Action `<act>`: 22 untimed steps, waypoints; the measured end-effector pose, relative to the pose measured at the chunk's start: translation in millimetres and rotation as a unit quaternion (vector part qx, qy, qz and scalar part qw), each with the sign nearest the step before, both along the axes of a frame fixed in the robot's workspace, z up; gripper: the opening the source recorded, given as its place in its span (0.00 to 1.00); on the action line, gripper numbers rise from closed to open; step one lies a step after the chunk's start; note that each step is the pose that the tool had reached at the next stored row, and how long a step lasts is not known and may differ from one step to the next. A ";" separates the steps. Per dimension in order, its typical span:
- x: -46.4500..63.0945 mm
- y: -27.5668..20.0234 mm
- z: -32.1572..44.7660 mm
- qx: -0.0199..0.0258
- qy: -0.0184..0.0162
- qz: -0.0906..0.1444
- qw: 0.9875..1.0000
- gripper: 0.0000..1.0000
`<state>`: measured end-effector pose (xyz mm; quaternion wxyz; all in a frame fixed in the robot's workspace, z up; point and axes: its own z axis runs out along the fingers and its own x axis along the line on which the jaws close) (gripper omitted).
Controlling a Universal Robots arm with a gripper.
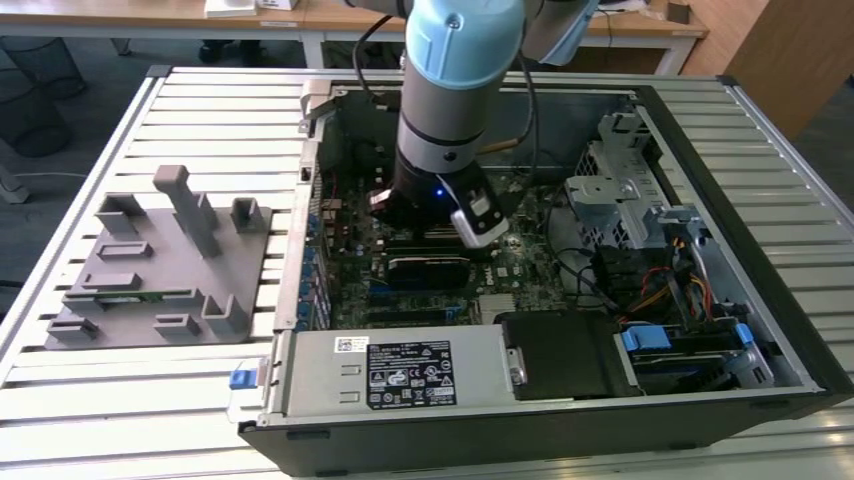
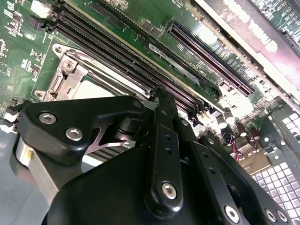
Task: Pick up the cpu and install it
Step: 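Install the second cpu locking lever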
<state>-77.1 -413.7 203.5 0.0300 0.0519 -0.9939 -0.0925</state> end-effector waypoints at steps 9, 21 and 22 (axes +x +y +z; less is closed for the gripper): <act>-4.3 -0.3 -6.7 0.013 0.000 0.000 1.000 0.11; -5.6 -0.3 -13.6 0.033 0.000 0.000 0.999 0.11; -6.1 -0.3 -14.1 0.034 0.000 0.000 0.999 0.11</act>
